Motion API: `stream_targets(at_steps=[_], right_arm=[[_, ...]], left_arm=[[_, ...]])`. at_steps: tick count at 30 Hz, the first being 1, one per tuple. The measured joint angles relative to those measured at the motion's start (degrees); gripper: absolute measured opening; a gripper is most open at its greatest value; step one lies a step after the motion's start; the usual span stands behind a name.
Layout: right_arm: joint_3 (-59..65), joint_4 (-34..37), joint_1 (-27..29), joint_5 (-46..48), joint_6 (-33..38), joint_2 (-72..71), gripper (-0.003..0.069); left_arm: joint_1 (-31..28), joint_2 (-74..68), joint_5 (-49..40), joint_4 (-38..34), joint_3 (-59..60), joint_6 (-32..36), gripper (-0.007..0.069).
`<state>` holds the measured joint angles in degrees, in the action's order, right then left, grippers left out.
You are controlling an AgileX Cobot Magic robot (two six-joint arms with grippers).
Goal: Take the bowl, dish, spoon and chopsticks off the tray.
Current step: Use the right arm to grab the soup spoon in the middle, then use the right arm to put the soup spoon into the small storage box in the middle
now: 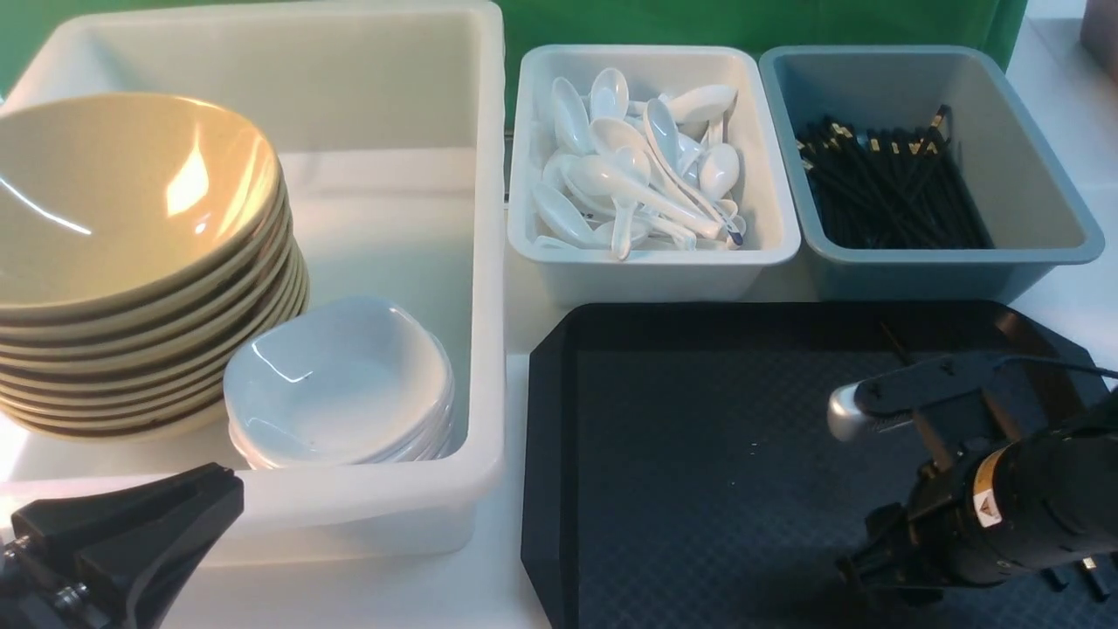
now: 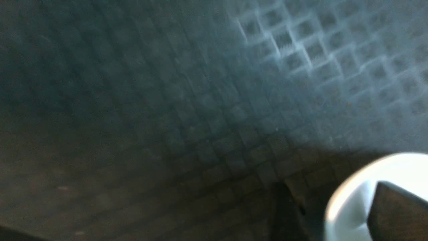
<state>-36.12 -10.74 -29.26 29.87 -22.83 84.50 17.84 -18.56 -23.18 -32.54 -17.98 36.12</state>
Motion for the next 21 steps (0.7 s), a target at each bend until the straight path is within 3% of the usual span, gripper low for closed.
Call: stream_targets(at_steps=[6,15,17,21], right_arm=[[-0.8,-2.9,0.0,1.0,1.8,0.6,0.0170],[-8.3,0.7,-3.3,8.6,8.4,-3.7,0.0115],[-17.6,2.2,-6.9,10.3,11.8,-6.4,0.0115],[-28.7,2.7,-8.9,10.5,16.2,-6.4,0.0115]], left_arm=[[0.0,0.0,-0.3,0.0,0.0,0.0,-0.0008],[0.0,0.0,-0.2,0.0,0.0,0.0,-0.0008],[0.0,0.0,0.1,0.0,0.0,0.0,-0.0008],[0.0,0.0,0.1,0.0,0.0,0.0,-0.0008]])
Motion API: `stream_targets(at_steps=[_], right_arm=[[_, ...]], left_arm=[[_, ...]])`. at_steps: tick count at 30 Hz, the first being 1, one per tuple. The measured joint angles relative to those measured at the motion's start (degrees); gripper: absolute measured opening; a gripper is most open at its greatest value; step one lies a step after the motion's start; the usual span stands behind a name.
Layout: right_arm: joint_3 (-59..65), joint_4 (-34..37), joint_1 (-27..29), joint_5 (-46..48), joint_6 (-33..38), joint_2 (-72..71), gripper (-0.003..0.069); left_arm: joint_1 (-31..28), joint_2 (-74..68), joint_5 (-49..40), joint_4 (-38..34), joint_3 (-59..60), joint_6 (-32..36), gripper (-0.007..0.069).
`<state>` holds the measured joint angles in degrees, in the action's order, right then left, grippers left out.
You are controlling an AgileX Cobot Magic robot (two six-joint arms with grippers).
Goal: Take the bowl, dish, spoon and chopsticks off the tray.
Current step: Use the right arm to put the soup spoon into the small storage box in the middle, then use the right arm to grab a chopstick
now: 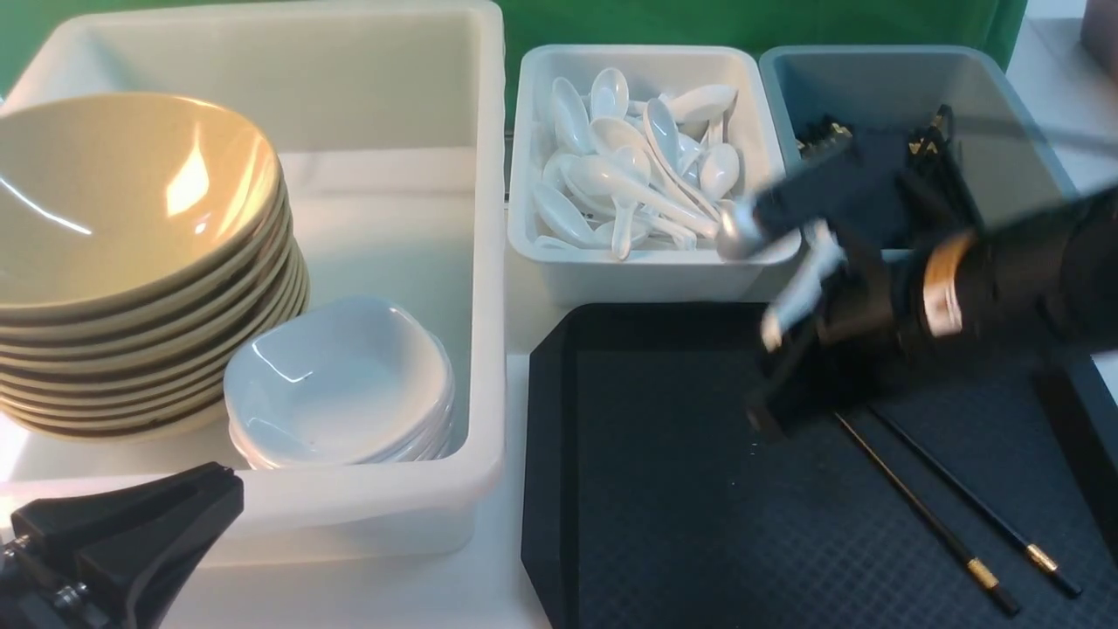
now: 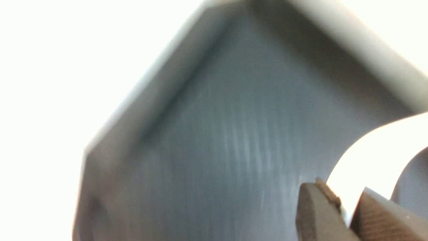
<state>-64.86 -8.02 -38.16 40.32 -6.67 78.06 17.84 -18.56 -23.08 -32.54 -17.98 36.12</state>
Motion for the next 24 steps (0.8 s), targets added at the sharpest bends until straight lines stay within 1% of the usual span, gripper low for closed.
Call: stream_targets(at_steps=[1,2,3,4,5,7,8,9,11,12,13,14,16,19,20,22,23,24], right_arm=[[-0.6,0.0,-0.1,0.0,0.2,0.1,0.0115],[-5.5,-0.1,-0.1,0.3,2.3,1.1,0.0115],[-5.5,-0.1,-0.1,0.3,2.3,1.3,0.0115],[-9.0,-0.2,0.2,0.3,4.2,2.5,0.0115],[-9.7,-0.2,0.4,0.2,4.6,3.0,0.0115],[-13.4,-0.3,1.7,-4.1,7.1,5.9,0.0115],[-14.3,-0.3,2.9,-7.8,8.0,7.7,0.0115],[-14.5,-0.3,3.1,-9.2,8.0,8.4,0.0115],[-15.6,-0.3,6.2,-17.9,7.0,13.0,0.0115],[-16.2,-0.3,7.4,-20.4,4.7,15.3,0.0115],[-16.4,-0.3,7.9,-21.1,3.8,16.2,0.0118],[-17.4,-0.4,9.4,-22.3,1.5,19.0,0.0132],[-18.9,-0.4,11.4,-22.0,-0.5,23.0,0.0176],[-21.0,-0.5,13.6,-18.0,-1.5,26.0,0.0305],[-21.2,-0.6,13.6,-17.5,-1.5,26.1,0.0314],[-24.6,-0.6,14.1,-7.3,-0.6,26.1,0.0420],[-24.8,-0.6,14.1,-6.4,-0.3,26.1,0.0426],[-26.6,-0.6,14.1,0.7,2.1,25.3,0.0465]], left_arm=[[0.0,0.0,0.0,0.0,0.0,0.0,-0.0008],[0.0,0.0,0.0,0.1,0.0,0.0,-0.0008],[0.0,0.0,0.0,0.1,0.0,0.0,-0.0008],[0.0,0.0,0.0,0.2,0.0,0.0,-0.0008],[0.0,0.0,0.0,0.2,0.0,0.0,-0.0008],[0.0,0.0,0.0,0.2,0.0,0.0,-0.0008],[0.0,0.0,0.0,0.2,0.0,0.0,-0.0008],[0.0,0.0,0.0,0.2,0.0,0.0,-0.0008],[0.0,0.0,0.0,0.2,0.0,0.0,-0.0008],[0.0,0.0,0.1,0.2,0.0,0.0,-0.0008],[0.0,0.0,0.1,0.2,0.0,0.0,-0.0008],[0.0,0.0,0.1,0.2,0.0,0.0,-0.0008],[0.0,0.0,0.1,0.2,0.0,0.0,-0.0008],[0.0,0.0,0.0,0.4,0.0,0.0,-0.0008],[0.0,0.0,0.0,0.5,0.0,0.0,-0.0008],[0.0,0.0,-0.3,1.0,0.0,0.0,-0.0008],[0.0,0.0,-0.3,1.2,0.0,0.0,-0.0008],[0.0,0.0,-0.4,1.5,0.0,0.0,-0.0008]])
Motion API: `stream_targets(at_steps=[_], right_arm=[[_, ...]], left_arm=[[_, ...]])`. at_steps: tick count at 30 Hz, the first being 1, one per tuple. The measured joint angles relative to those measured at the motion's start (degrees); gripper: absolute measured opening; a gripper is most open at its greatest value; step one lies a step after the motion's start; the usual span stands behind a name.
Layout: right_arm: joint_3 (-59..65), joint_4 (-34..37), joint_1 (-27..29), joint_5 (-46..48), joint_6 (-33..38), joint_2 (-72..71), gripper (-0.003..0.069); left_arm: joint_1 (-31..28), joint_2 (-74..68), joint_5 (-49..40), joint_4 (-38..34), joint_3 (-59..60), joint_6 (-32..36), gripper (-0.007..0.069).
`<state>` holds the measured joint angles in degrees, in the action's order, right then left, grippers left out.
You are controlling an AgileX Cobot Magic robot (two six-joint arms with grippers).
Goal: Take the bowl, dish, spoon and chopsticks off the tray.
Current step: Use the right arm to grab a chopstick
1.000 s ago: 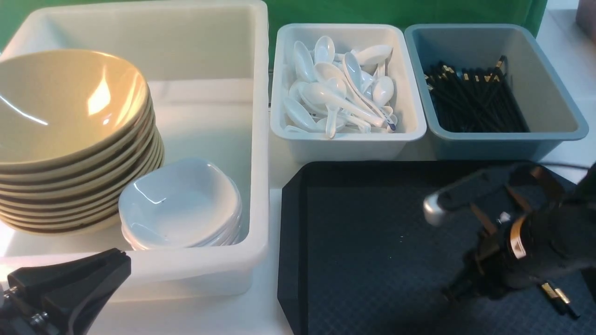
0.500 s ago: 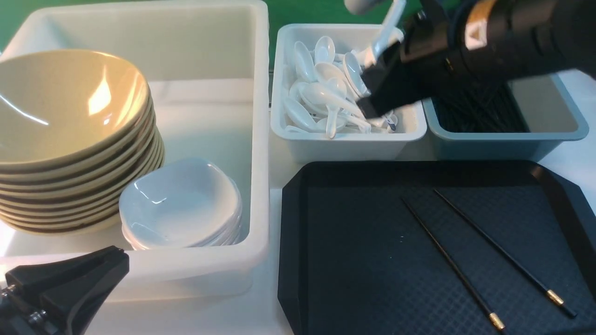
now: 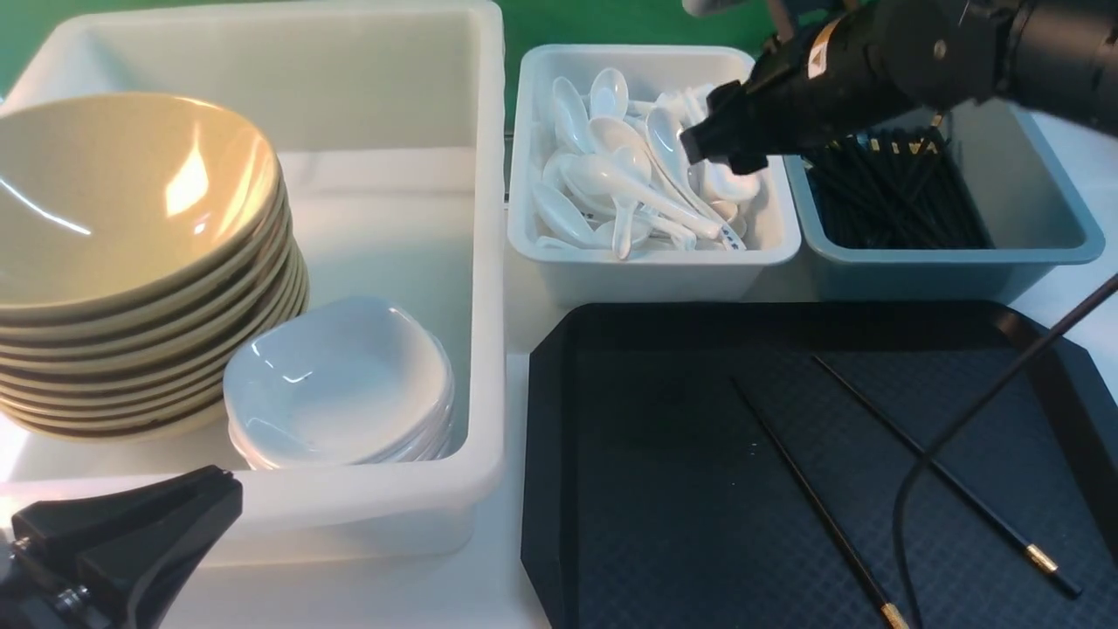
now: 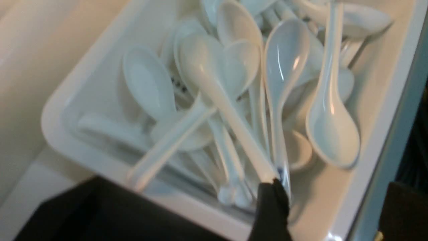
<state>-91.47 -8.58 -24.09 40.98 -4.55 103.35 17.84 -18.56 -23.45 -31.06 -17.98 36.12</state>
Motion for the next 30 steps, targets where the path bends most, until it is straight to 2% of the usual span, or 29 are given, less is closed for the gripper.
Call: stream_targets(at_steps=[2,3,7,10,14,19,22,30], right_arm=[[-0.9,0.0,0.0,8.4,3.2,-1.4,0.0492],[-0.2,-0.1,0.1,16.2,5.5,-3.1,0.0503],[6.7,-0.2,2.1,21.2,6.2,-5.5,0.0509],[16.4,-0.4,4.9,18.6,5.5,-6.5,0.0509],[30.9,-0.6,8.8,9.3,3.0,-6.6,0.0509],[37.7,1.0,10.3,2.2,-0.3,-6.6,0.0500],[38.4,6.4,10.3,-1.9,0.1,-6.7,0.0486],[38.4,22.5,10.3,-6.7,10.0,-6.7,0.0449]], left_arm=[[0.0,0.0,-0.1,0.2,0.0,0.0,-0.0008],[0.0,0.0,-0.2,0.2,0.0,0.0,-0.0008],[0.0,0.0,-0.2,0.2,0.0,0.0,-0.0008],[0.0,0.0,-0.2,0.2,0.0,0.0,-0.0008],[0.0,0.0,-0.1,0.2,0.0,0.0,-0.0008],[0.0,0.0,0.1,0.2,0.0,0.0,-0.0008],[0.0,0.0,0.3,0.2,0.0,0.0,-0.0008],[0.0,0.0,0.3,0.2,0.0,0.0,-0.0008]])
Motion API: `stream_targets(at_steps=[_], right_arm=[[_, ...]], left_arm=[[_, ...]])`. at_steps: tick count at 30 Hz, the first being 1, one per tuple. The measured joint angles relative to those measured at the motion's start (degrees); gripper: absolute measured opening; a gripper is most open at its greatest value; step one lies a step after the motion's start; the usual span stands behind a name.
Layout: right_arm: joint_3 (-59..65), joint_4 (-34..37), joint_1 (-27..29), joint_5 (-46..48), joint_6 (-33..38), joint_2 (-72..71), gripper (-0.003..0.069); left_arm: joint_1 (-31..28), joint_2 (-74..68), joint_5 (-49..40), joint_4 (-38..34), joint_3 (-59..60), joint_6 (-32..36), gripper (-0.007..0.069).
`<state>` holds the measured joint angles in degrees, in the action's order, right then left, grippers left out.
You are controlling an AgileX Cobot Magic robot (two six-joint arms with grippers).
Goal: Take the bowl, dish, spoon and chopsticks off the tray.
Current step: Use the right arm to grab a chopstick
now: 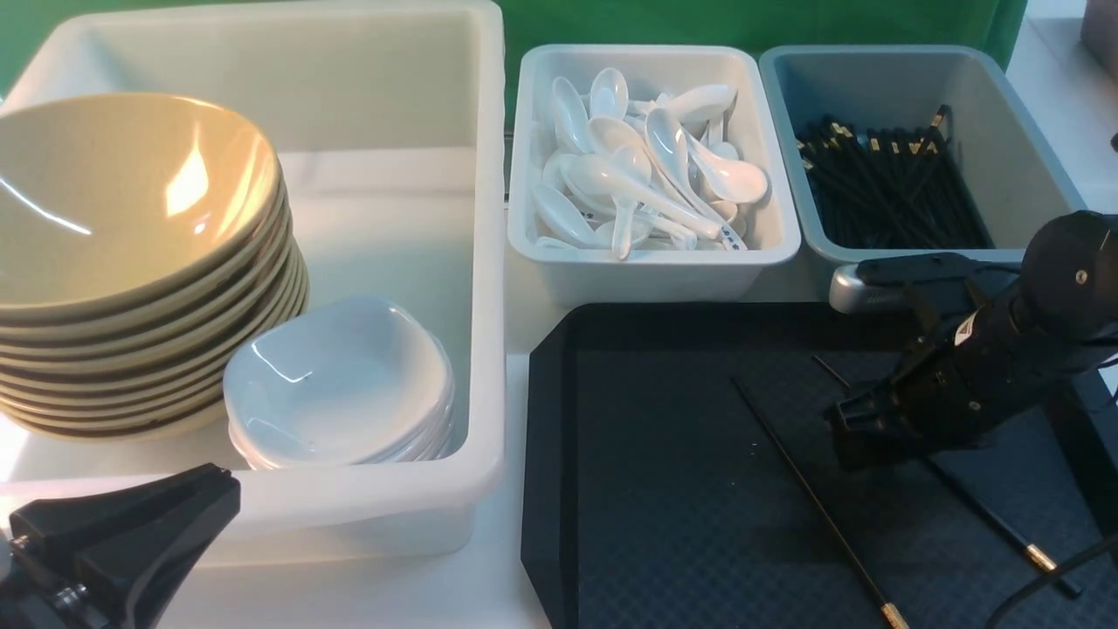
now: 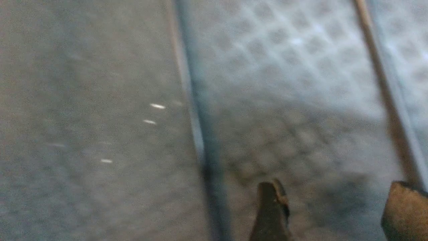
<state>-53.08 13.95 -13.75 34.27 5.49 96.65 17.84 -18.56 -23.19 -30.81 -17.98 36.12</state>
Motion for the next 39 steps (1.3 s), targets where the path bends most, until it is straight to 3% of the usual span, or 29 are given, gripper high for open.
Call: stream_targets(at_steps=[8,16,20,26,34,39], right_arm=[[0.0,0.5,-1.4,5.1,4.9,0.0,0.0436],[0.0,-7.6,-10.6,3.1,1.4,0.0,0.0412],[0.0,-10.0,-10.9,1.7,-0.1,0.0,0.0314],[0.0,-10.7,-11.0,1.7,0.1,0.7,0.0051],[-0.3,-10.7,-11.3,5.0,-1.9,0.7,0.0039],[-1.4,-10.7,-11.5,7.9,-3.7,0.7,0.0116]], left_arm=[[0.0,0.0,-0.6,0.0,0.0,0.0,-0.0008],[0.0,0.0,0.0,0.0,0.0,0.0,-0.0008],[0.0,0.0,0.0,0.0,0.0,0.0,-0.0008],[0.0,0.0,0.0,0.0,0.0,0.0,-0.0008],[0.0,0.0,0.0,0.0,0.0,0.0,-0.0008],[0.0,0.0,0.0,0.0,0.0,0.0,-0.0008]])
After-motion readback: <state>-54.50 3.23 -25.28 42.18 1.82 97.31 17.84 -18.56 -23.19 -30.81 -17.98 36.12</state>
